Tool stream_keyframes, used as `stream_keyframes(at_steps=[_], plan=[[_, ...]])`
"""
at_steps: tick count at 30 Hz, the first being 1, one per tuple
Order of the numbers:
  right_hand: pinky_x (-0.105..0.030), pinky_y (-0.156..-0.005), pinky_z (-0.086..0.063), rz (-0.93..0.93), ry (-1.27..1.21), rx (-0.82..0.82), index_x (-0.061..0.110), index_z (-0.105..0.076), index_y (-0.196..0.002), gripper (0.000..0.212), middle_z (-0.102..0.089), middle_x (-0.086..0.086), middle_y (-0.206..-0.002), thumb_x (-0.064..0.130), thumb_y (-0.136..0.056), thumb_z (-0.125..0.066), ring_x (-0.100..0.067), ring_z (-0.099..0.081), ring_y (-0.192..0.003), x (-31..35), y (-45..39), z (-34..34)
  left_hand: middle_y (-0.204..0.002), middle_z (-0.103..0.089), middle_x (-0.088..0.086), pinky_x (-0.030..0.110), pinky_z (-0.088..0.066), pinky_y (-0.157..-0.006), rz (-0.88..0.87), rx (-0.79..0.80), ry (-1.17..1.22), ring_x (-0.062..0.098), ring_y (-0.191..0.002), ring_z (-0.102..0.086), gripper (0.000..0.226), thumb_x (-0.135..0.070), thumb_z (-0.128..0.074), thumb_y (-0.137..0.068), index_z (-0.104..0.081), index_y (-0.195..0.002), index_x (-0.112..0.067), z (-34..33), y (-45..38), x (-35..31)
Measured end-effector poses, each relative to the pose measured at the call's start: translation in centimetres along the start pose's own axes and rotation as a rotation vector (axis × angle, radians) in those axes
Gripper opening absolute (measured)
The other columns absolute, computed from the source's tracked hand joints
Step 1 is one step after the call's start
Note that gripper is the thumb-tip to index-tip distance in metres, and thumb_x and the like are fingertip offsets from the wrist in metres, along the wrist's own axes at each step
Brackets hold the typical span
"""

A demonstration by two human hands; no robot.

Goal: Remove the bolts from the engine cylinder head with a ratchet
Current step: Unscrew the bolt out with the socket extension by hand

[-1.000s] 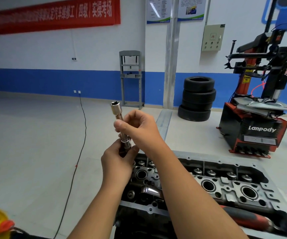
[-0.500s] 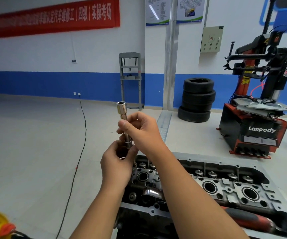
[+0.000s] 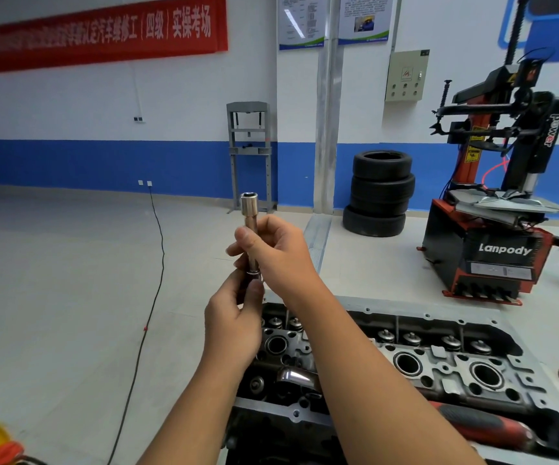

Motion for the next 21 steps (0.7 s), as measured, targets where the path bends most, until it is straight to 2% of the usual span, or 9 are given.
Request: stream_keyframes(at_steps=[3, 5, 8, 11, 12, 14, 16, 18, 21], plan=[[-0.027, -0.072, -0.058, -0.017, 0.012, 0.024, 0.015, -0.068, -0.101, 0.011, -0.079, -0.005, -0.092, 0.024, -0.104, -0.062, -0.015, -0.071, -0.077, 0.12, -0.02, -0.2, -0.099, -0.074, -0.027, 0.026, -0.055, -0.08, 0.001, -0.016, -0.002, -0.003, -0.094, -0.071, 0.038, -0.015, -0.063, -0.103, -0.066, -0.106, -0.053, 0.17, -0.11, -0.16], [-0.028, -0.072, -0.06, -0.009, -0.009, 0.019, 0.014, -0.068, -0.102, 0.009, -0.079, -0.008, -0.091, 0.022, -0.102, -0.066, -0.016, -0.072, -0.077, 0.09, 0.02, -0.28, -0.095, -0.076, -0.021, 0.033, -0.06, -0.079, 0.018, -0.076, 0.008, 0.002, -0.088, -0.073, 0.029, -0.014, -0.073, -0.096, -0.07, -0.102, -0.043, 0.44, -0.31, 0.13], [-0.035, -0.075, -0.064, 0.02, -0.043, 0.008, 0.012, -0.063, -0.101, 0.012, -0.078, -0.008, -0.088, 0.016, -0.097, -0.073, -0.02, -0.076, -0.081, 0.12, 0.12, -0.15, -0.087, -0.077, -0.016, 0.03, -0.058, -0.072, 0.052, -0.125, 0.032, 0.004, -0.081, -0.074, 0.018, -0.024, -0.086, -0.085, -0.072, -0.091, -0.033, 0.74, -0.37, 0.44], [-0.036, -0.076, -0.065, 0.037, -0.014, 0.03, 0.011, -0.062, -0.098, 0.013, -0.076, -0.003, -0.086, 0.014, -0.096, -0.074, -0.02, -0.076, -0.085, 0.14, 0.13, -0.16, -0.085, -0.077, -0.014, 0.034, -0.057, -0.074, 0.045, -0.05, -0.014, 0.006, -0.08, -0.073, 0.004, -0.03, -0.076, -0.094, -0.073, -0.093, -0.033, 0.49, -0.31, 0.71], [-0.036, -0.076, -0.064, 0.038, -0.005, 0.027, 0.012, -0.062, -0.097, 0.012, -0.076, -0.003, -0.085, 0.014, -0.096, -0.073, -0.02, -0.076, -0.083, 0.18, 0.1, -0.18, -0.083, -0.076, -0.015, 0.035, -0.056, -0.073, 0.043, -0.024, -0.027, 0.005, -0.078, -0.072, 0.006, -0.032, -0.069, -0.099, -0.073, -0.095, -0.035, 0.33, -0.27, 0.67], [-0.034, -0.073, -0.062, 0.034, 0.001, 0.007, 0.013, -0.061, -0.097, 0.007, -0.075, -0.004, -0.084, 0.015, -0.1, -0.068, -0.02, -0.073, -0.077, 0.23, -0.06, -0.09, -0.077, -0.073, -0.017, 0.033, -0.051, -0.068, 0.053, 0.01, -0.013, 0.002, -0.07, -0.067, 0.022, -0.03, -0.055, -0.107, -0.072, -0.096, -0.04, 0.09, -0.24, 0.53], [-0.033, -0.07, -0.06, 0.022, 0.011, -0.019, 0.014, -0.062, -0.1, 0.007, -0.075, -0.005, -0.085, 0.018, -0.105, -0.059, -0.019, -0.07, -0.072, 0.28, -0.16, 0.07, -0.083, -0.075, -0.016, 0.033, -0.053, -0.073, 0.064, 0.022, 0.013, 0.003, -0.076, -0.069, 0.036, -0.022, -0.049, -0.11, -0.071, -0.097, -0.047, 0.0, -0.28, 0.39], [-0.033, -0.069, -0.059, 0.013, 0.03, -0.02, 0.015, -0.064, -0.105, 0.012, -0.076, -0.003, -0.087, 0.022, -0.108, -0.054, -0.018, -0.07, -0.072, 0.29, -0.21, 0.11, -0.092, -0.076, -0.018, 0.033, -0.056, -0.079, 0.052, -0.003, 0.007, 0.002, -0.085, -0.071, 0.04, -0.018, -0.054, -0.107, -0.07, -0.096, -0.052, 0.05, -0.34, 0.23], [-0.033, -0.073, -0.062, 0.024, 0.042, 0.005, 0.017, -0.066, -0.108, 0.009, -0.077, -0.003, -0.089, 0.024, -0.103, -0.064, -0.018, -0.073, -0.073, 0.16, 0.0, -0.03, -0.092, -0.076, -0.02, 0.034, -0.059, -0.081, 0.048, -0.076, 0.003, 0.001, -0.085, -0.072, 0.024, -0.017, -0.071, -0.098, -0.069, -0.095, -0.042, 0.36, -0.49, 0.65]])
Point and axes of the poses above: each hand's wrist, its own y-axis away from the middle knuckle, its own z-axis out of the back of the hand, x = y × z, the point moved 2 cm from there along -y, towards the middle knuckle
